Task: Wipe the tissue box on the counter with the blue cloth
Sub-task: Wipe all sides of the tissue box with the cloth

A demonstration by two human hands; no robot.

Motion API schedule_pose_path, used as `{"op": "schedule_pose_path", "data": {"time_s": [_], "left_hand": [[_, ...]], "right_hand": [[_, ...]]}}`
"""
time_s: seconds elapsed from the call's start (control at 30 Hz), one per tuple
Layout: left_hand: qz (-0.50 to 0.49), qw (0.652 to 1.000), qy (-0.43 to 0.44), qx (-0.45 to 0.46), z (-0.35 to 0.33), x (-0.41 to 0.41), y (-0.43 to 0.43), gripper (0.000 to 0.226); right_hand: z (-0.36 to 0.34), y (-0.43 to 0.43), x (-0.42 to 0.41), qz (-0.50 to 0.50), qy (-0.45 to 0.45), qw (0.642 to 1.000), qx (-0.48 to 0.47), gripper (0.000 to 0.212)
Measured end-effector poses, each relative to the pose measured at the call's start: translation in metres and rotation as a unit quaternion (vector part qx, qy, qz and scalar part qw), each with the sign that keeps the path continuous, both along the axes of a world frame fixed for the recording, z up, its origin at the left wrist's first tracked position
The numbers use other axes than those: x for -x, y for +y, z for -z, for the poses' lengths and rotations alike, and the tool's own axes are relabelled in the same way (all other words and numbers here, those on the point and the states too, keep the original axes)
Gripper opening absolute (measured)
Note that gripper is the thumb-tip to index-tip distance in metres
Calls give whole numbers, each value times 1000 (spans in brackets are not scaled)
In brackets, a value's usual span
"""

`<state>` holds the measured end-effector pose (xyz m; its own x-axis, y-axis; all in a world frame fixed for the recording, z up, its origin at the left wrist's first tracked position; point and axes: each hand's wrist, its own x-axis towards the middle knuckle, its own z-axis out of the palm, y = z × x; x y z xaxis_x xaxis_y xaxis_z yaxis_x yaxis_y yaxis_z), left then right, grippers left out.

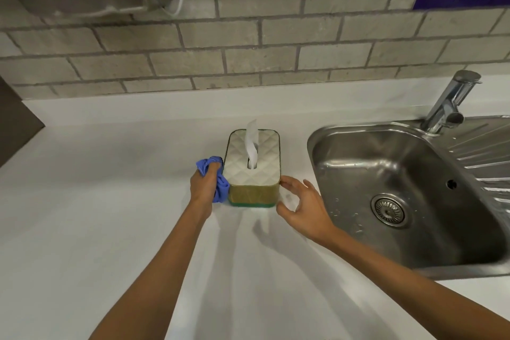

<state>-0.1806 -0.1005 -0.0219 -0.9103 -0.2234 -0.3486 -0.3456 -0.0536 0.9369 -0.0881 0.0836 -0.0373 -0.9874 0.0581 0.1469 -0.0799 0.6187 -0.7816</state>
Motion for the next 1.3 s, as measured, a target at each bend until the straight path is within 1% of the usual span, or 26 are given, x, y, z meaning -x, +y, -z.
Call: {"op": "schedule_pose_path", "data": {"time_s": [0.07, 0.1, 0.17, 0.2, 0.23, 0.3, 0.37, 0.4, 0.47, 0.53, 0.6, 0.63, 0.7, 0.87, 0.93, 1.07, 1.2, 1.3], "left_hand": [[-24, 1000, 7, -7, -1, -3, -8, 21], [-37, 999, 8, -14, -1, -8, -13, 19], [-53, 997, 3, -49, -3, -22, -22, 14], [-52, 995, -6, -83, -4, -30, -26, 16], [-46, 992, -16, -115, -4, -39, -28, 23], [-30, 986, -31, -159, -4, -57, -30, 38], [-16, 980, -46, -195, -2, -70, -27, 43], [-4, 975, -54, -214, 0, -75, -23, 44], [15, 965, -66, -255, 1, -81, -11, 45], [4, 956, -84, -282, -2, -84, 4, 34], [-28, 962, -98, -253, -4, -86, 18, 18], [-44, 966, -100, -233, -6, -85, 23, 18], [-58, 971, -97, -212, -6, -83, 29, 27], [-79, 978, -95, -167, -6, -73, 24, 28], [-87, 979, -93, -159, -6, -64, 16, 27], [-74, 984, -93, -135, -5, -40, 5, 21], [-45, 987, -78, -130, -6, -21, 3, 20], [-27, 990, -74, -120, -6, -11, 4, 19]], "right_hand": [[0, -10, -8, -6, 5, 1000, -3, 52], [-1, -12, -11, 2, 9, 1000, 2, 47], [-5, -11, -10, 36, 15, 999, 30, 27], [-8, -6, -5, 61, 19, 997, 50, 17], [-13, 1, 4, 90, 28, 993, 70, 11], [-24, 15, 29, 139, 45, 984, 100, 9], [-34, 23, 58, 143, 40, 982, 112, 15], [-36, 24, 72, 127, 20, 986, 107, 24], [-38, 24, 97, 88, -53, 989, 103, 45], [-38, 22, 115, 54, -129, 982, 127, 59], [-38, 21, 126, 32, -180, 973, 142, 67], [-39, 21, 129, 26, -199, 968, 153, 71], [-38, 21, 131, 24, -220, 959, 176, 75], [-35, 30, 117, 25, -204, 962, 179, 75], [-32, 37, 103, 23, -179, 965, 192, 68], [-29, 47, 71, 20, -153, 962, 224, 41], [-22, 56, 51, 23, -132, 961, 240, 35], [-17, 60, 37, 33, -126, 960, 248, 41]]}}
